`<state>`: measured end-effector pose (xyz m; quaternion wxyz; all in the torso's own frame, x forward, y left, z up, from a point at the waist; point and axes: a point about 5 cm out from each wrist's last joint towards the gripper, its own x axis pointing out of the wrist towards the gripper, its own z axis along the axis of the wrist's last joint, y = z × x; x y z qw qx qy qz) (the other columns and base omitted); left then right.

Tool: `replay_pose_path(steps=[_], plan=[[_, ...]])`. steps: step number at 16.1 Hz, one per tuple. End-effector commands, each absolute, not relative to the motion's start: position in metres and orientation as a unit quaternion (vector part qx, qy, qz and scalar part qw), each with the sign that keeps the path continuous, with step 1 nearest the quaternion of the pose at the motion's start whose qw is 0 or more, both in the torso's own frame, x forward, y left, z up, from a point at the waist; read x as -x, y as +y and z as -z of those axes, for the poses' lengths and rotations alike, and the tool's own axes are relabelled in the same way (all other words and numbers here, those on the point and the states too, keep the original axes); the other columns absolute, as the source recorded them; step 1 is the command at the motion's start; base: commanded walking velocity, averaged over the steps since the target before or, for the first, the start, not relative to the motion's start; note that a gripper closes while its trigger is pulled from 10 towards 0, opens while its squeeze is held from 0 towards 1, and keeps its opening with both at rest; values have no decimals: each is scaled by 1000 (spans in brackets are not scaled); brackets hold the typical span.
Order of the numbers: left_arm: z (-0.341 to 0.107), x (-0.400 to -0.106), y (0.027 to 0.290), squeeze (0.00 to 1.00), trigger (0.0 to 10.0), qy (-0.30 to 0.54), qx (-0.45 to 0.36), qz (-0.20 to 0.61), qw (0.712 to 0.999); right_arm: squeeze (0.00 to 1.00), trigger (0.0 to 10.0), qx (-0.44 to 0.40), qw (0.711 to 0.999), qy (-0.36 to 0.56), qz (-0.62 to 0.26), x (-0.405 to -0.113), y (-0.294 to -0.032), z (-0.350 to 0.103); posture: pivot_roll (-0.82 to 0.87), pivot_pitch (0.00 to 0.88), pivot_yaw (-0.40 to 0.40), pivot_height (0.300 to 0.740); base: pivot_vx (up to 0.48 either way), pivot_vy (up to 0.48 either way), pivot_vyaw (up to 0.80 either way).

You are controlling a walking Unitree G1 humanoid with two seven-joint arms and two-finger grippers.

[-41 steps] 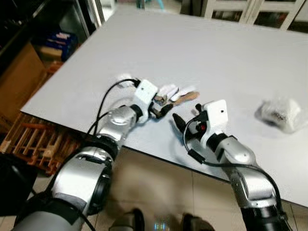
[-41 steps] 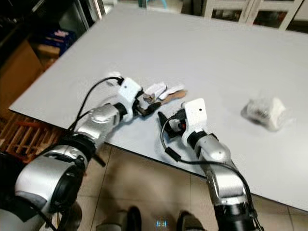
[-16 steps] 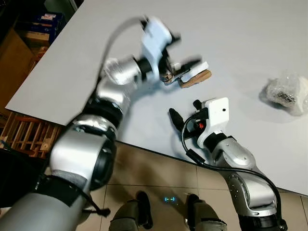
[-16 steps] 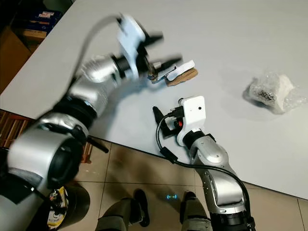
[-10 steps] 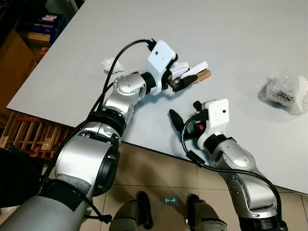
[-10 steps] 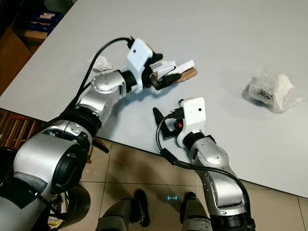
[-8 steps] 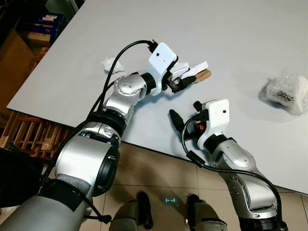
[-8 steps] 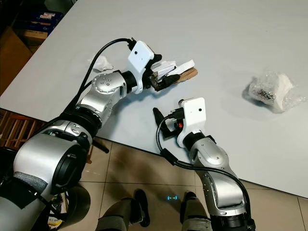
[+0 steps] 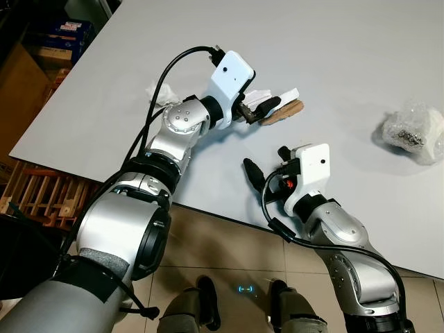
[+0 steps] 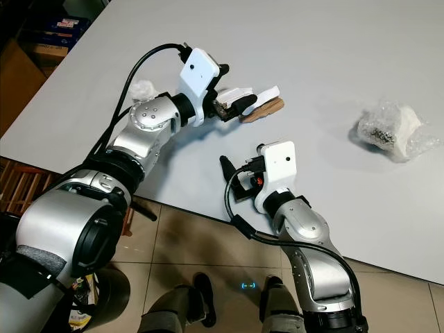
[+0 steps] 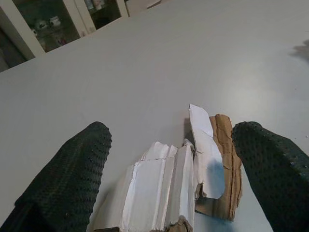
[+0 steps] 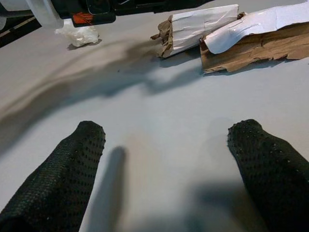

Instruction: Picking trash to rubbish bin

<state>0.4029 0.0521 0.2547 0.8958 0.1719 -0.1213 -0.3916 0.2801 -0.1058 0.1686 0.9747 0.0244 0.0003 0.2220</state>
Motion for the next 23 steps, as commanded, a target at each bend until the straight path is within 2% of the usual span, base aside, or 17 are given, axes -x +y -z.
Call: replay_pose_path(steps=[1,10,11,12,13,23], plan=[[-252,-404,55,0,10000,-111,-178,390,897,0,10000,-32,974,23,-224,-277,-104,-159,-197,303,152,740,0,0,0],[-204,-397,44,0,10000,-40,-170,368,913,0,10000,-37,974,37,-219,-265,-105,-155,-224,353,133,740,0,0,0],[-202,-398,45,0,4902,-37,-180,349,919,0,10000,-38,974,40,-220,-263,-105,-154,-224,355,131,740,0,0,0],[-202,-398,45,0,4902,-37,-181,347,920,0,10000,-38,974,40,-220,-263,-105,-154,-223,355,131,740,0,0,0],[-202,-399,47,0,0,-36,-186,337,922,0,10000,-39,974,41,-220,-263,-105,-153,-223,352,132,740,0,0,0],[-195,-399,50,0,0,-35,-183,316,930,0,10000,-45,974,43,-220,-264,-100,-152,-213,344,138,740,0,0,0]])
